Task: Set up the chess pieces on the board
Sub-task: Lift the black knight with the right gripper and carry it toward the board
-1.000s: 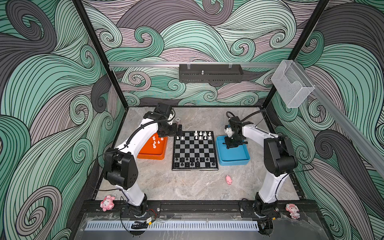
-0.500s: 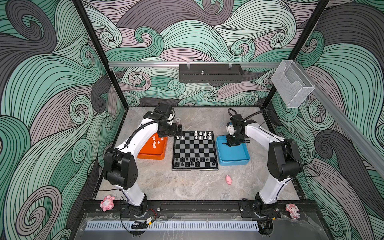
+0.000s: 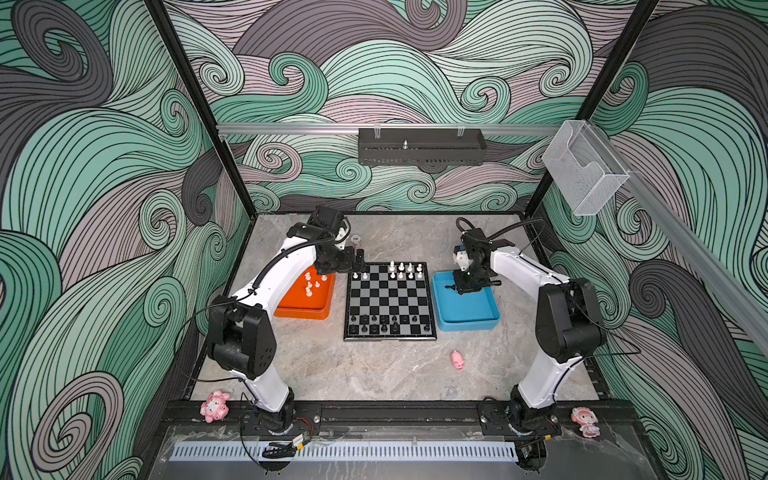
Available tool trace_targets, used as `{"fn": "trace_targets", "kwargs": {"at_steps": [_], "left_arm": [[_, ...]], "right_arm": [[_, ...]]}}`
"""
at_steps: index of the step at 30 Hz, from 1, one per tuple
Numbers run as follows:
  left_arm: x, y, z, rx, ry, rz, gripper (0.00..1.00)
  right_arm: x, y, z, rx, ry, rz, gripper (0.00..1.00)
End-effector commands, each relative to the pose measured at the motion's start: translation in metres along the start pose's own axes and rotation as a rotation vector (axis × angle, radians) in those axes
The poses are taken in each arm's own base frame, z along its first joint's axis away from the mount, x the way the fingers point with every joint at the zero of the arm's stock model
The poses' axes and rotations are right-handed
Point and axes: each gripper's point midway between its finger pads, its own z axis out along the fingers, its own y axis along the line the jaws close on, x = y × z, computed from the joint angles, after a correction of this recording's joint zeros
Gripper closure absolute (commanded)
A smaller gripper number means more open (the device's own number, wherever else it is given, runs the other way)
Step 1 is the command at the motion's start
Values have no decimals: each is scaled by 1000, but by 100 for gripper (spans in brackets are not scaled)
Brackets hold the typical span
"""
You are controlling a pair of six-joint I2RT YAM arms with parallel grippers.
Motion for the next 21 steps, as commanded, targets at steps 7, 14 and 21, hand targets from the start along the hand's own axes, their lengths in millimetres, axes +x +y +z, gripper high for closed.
{"fn": "trace_targets", "kwargs": {"at_steps": [7,14,21], "left_arm": [[6,1,-6,-1,1,-3,1],[4,4,-8,-4,-5,-24,2],[1,12,-14,-9,-24,-66,1]], "right_arm": [[-1,2,-10,3,-14,-7,91],[0,12,-21,8,-14,-27,91],[7,51,-50,2,-56,-111,91]]}}
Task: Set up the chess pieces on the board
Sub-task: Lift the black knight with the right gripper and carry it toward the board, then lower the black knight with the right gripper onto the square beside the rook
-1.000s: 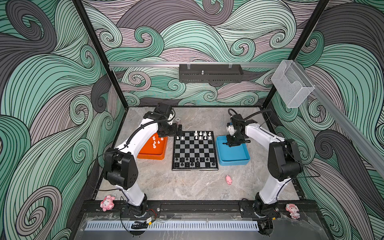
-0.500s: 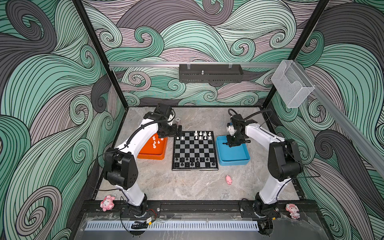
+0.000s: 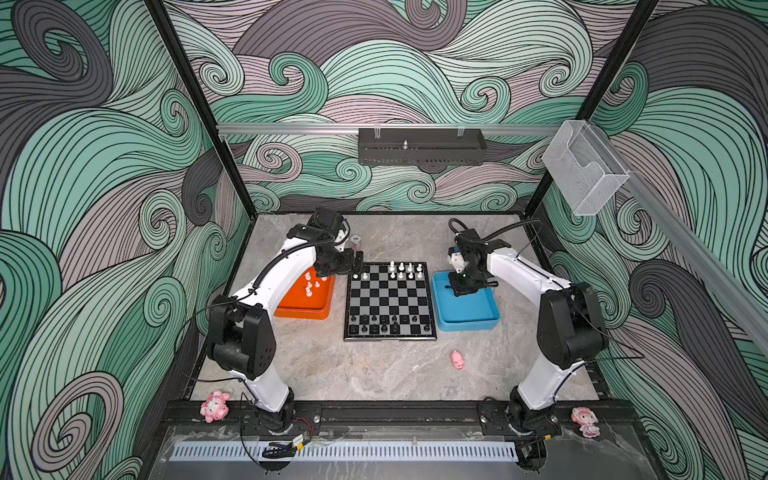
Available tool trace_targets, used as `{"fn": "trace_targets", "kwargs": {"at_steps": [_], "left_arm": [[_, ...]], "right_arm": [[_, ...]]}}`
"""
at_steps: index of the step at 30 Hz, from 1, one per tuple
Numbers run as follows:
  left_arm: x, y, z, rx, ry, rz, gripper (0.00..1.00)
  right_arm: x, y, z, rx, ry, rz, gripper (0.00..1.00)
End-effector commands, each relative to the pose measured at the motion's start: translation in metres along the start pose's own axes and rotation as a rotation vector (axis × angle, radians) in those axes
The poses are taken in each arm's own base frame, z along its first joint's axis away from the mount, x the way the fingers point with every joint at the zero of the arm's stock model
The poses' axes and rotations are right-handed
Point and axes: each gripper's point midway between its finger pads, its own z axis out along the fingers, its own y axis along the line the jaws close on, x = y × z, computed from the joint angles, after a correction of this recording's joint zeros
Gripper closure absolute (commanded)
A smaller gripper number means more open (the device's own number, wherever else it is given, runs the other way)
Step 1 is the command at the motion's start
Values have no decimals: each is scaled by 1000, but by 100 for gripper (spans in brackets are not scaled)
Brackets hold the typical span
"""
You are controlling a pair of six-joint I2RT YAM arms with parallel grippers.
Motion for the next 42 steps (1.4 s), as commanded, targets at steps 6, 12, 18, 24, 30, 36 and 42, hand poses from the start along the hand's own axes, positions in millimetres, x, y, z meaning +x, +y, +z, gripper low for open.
{"fn": "trace_targets", "kwargs": {"at_steps": [6,12,18,24,30,36,42], "left_arm": [[-1,13,-21,4,-50,-66,1],[3,16,-28,9,-61,-76,1],[8,18,-29,14,-63,-78,1],[11,18,-30,18,-63,-80,2],[14,19,-30,17,-59,-79,1],[15,20,-30,16,-60,-79,1],[15,21,-30,16,-58,-80,1]], "right_arm": [[13,66,-40,-26,-77,-90,90],[34,105,-33,-48,-86,-130,90],[49,127,-16,-46,-62,-155,90],[55,132,2,-31,-38,-168,90],[57,138,12,-33,-19,-179,90],[58,145,19,-43,-7,-188,90],[62,148,27,-48,14,-191,90]]}}
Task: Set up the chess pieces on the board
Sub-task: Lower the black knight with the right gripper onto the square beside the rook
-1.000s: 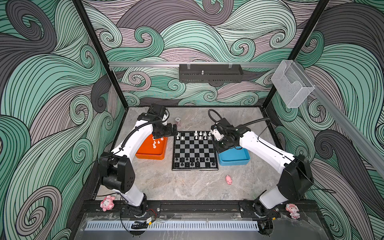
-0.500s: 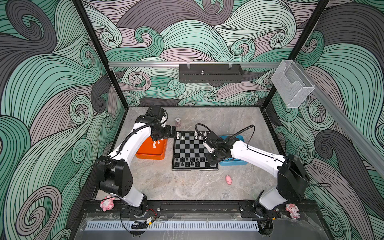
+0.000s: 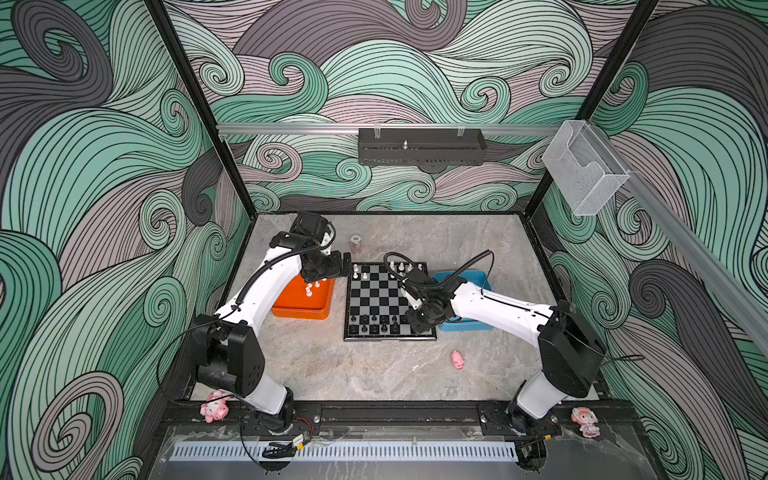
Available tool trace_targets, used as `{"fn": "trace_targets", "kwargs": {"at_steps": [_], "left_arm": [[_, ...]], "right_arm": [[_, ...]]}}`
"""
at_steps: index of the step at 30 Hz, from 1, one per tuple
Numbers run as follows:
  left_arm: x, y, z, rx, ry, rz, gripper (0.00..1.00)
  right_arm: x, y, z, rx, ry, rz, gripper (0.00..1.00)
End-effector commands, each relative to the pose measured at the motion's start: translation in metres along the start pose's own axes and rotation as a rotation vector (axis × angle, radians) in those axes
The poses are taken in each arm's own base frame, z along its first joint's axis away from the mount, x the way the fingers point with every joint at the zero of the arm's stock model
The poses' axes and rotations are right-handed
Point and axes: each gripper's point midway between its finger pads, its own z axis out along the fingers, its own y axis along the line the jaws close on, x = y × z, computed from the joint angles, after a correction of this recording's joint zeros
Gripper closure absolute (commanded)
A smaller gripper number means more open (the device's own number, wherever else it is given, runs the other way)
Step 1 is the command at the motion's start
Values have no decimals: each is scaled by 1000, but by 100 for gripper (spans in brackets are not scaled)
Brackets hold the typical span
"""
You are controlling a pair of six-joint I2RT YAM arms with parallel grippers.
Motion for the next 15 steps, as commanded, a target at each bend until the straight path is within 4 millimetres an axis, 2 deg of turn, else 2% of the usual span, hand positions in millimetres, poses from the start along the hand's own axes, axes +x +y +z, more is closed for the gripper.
{"fn": "trace_targets", "kwargs": {"at_steps": [1,15], "left_arm": [[0,-1,-10,17,-20,-7,2],[2,1,-8,14,-12,-8,1]], "right_arm": [[3,2,8,4,19,4,90],[7,0,20,16,46,-6,89]]}}
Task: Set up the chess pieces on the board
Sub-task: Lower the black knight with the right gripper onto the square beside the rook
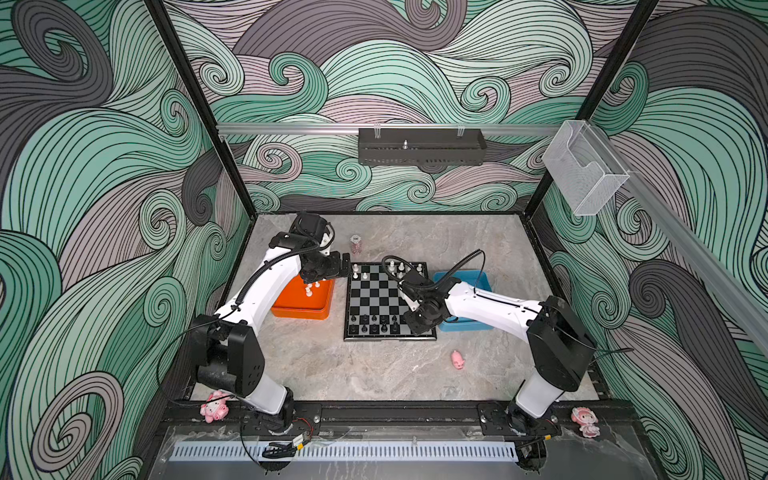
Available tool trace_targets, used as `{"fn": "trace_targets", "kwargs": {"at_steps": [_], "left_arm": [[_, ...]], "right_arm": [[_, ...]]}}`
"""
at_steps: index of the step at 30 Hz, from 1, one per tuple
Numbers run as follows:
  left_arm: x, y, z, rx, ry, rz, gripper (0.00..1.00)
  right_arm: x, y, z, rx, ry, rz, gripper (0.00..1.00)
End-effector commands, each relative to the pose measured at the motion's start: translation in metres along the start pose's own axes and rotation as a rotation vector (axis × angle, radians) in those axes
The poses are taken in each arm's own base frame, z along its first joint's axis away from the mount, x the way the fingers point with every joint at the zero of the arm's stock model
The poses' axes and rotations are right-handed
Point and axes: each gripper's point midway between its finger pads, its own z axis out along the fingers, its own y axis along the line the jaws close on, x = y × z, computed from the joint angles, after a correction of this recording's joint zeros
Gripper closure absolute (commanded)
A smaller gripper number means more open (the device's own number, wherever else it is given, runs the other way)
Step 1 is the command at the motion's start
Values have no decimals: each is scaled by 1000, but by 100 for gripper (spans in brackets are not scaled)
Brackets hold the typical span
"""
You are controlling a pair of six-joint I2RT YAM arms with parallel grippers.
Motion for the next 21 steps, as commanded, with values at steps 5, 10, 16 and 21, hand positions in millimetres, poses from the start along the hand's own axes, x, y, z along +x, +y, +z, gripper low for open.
{"fn": "trace_targets", "kwargs": {"at_steps": [5,10,16,21], "left_arm": [[3,0,-8,15,-12,-6,1],[2,1,-8,12,-12,-9,1],[3,2,-8,13,-11,-9,1],[3,2,-6,13,-8,-10,1]], "right_arm": [[6,0,11,14,32,-14,89],[6,-1,12,17,34,-14,89],[6,-2,14,22,37,-15,89],[6,-2,15,24,37,-18,88]]}}
